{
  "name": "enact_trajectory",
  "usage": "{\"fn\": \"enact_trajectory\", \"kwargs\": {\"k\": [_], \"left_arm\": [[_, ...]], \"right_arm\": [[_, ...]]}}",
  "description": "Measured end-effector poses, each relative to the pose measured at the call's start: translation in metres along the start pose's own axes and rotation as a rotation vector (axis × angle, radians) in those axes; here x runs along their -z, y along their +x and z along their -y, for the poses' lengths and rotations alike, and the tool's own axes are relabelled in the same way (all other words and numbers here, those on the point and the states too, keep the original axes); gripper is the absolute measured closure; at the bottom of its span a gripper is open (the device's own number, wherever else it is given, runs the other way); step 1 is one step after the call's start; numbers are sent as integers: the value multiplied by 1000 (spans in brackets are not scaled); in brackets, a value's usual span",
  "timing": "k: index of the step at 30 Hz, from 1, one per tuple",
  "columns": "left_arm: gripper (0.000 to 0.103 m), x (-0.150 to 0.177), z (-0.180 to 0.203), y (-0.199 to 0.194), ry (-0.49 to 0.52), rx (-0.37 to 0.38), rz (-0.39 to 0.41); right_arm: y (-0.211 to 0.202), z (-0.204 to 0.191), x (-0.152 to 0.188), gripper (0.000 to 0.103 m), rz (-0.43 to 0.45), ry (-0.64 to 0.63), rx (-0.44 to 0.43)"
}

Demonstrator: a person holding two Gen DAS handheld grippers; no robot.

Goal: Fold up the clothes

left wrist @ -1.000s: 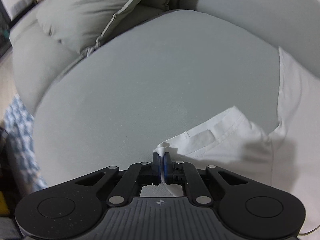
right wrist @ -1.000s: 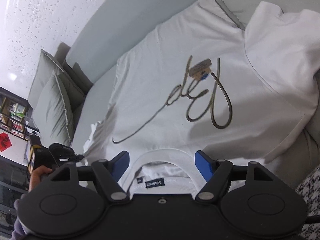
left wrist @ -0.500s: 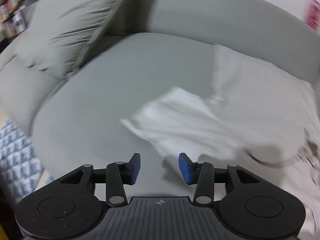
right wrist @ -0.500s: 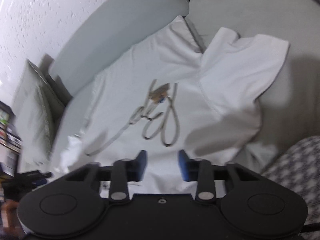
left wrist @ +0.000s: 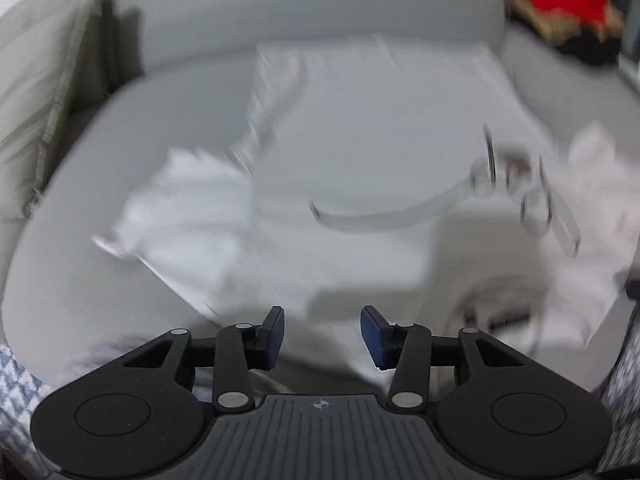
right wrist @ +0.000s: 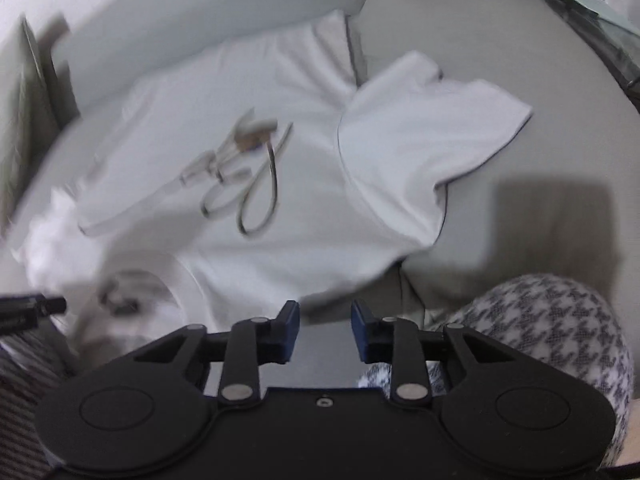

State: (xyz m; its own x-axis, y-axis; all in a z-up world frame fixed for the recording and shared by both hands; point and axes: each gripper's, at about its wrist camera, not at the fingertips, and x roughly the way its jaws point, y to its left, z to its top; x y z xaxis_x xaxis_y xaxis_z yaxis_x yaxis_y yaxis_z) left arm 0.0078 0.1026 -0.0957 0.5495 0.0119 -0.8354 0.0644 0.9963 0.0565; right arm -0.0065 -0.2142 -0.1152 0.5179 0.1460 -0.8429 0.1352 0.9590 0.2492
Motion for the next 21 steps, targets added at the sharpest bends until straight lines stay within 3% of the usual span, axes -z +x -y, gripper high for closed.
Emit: {"fn": "enact_trajectory", "kwargs": {"k": [7, 10, 12, 17, 18, 19, 20, 21], "left_arm": [[60, -63, -48, -84, -137, 100, 343], [59, -85, -57, -86, -143, 118, 418], [60, -98, -56, -63, -139, 98, 384], [64, -114, -43, 26, -92, 48, 234], [69, -113, -40, 46, -76, 36, 206], [82, -113, -36, 65, -62, 28, 180], [84, -115, -35, 83, -60, 30, 161], [86, -117, -34, 99, -73, 30, 144]], "right_arm": [[-88, -5, -64, 73, 272, 133, -299], [-99, -8, -97, 66, 313, 172, -379], [-88, -9, -115, 57, 311, 176, -389], [-3, 6, -142, 59, 254, 203, -300], [17, 13, -144, 68, 247, 216, -274], [37, 21, -147, 77, 241, 231, -244], [54, 27, -149, 91, 233, 241, -217], [69, 32, -152, 93, 221, 245, -197]]}}
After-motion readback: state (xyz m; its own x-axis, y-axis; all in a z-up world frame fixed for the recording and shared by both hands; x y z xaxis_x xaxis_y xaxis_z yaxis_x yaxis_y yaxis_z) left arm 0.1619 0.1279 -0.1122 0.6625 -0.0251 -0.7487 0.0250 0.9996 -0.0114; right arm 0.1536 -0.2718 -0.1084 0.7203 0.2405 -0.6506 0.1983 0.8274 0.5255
